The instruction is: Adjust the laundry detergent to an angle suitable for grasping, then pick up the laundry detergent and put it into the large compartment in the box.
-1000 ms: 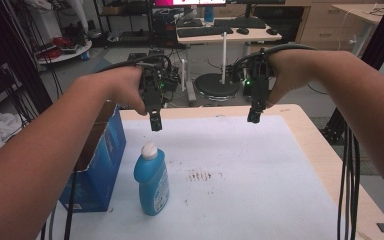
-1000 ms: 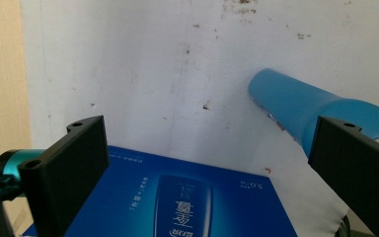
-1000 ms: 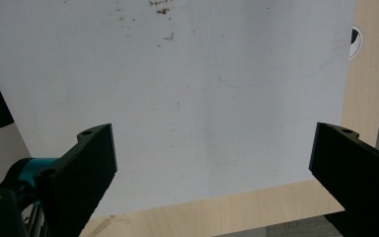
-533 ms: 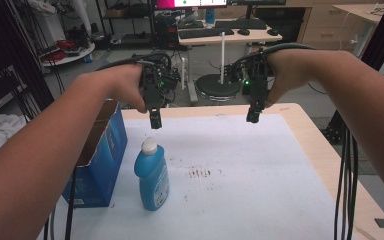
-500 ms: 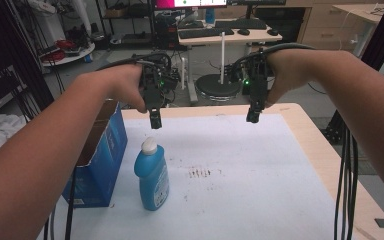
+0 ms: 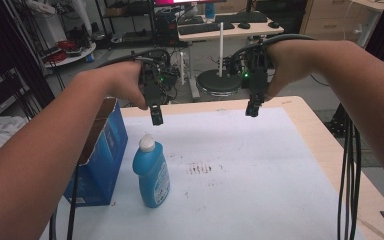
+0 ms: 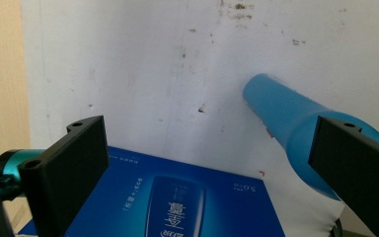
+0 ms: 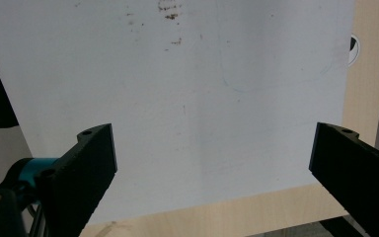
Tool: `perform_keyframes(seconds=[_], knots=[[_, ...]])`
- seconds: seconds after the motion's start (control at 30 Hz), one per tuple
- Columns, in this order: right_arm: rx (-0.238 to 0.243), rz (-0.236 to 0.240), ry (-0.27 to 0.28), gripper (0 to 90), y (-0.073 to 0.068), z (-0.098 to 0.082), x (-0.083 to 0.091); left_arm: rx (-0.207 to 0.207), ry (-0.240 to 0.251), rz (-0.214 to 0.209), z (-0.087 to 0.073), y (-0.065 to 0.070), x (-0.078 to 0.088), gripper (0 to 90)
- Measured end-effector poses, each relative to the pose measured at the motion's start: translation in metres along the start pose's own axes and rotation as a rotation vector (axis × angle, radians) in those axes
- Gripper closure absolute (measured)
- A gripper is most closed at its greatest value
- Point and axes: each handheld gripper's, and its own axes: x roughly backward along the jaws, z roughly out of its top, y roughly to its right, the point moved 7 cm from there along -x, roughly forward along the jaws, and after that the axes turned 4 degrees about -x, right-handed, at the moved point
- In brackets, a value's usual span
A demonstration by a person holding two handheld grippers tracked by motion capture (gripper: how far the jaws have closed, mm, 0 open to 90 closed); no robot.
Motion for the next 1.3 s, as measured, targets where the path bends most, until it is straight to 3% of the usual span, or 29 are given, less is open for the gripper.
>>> perform_keyframes(seconds=[0.5, 0.9, 1.0, 1.03, 1.2, 1.27, 1.3], knots=[[-0.015, 0.021, -0.028, 3.2, 0.003, 0.004, -0.008, 0.013, 0.003, -0.016, -0.004, -0.001, 0.001, 2.0], [-0.017, 0.012, -0.023, 3.2, 0.004, 0.004, -0.007, 0.076, 0.008, -0.012, -0.011, 0.011, 0.014, 1.9], [-0.012, 0.007, -0.018, 3.2, 0.003, 0.004, -0.007, 0.1, 0.01, -0.002, -0.014, 0.018, 0.02, 2.0], [-0.011, 0.006, -0.018, 3.2, 0.003, 0.004, -0.007, 0.114, 0.005, 0.001, -0.016, 0.026, 0.024, 2.0], [0.004, 0.01, -0.002, 3.2, -0.004, 0.007, -0.01, 0.128, 0.037, -0.024, -0.02, 0.048, 0.035, 2.0], [0.009, 0.006, -0.009, 3.2, -0.007, 0.008, -0.009, 0.139, 0.042, -0.021, -0.022, 0.051, 0.037, 2.0], [0.013, 0.002, -0.008, 3.2, -0.008, 0.008, -0.009, 0.168, 0.044, -0.012, -0.026, 0.056, 0.041, 2.0]])
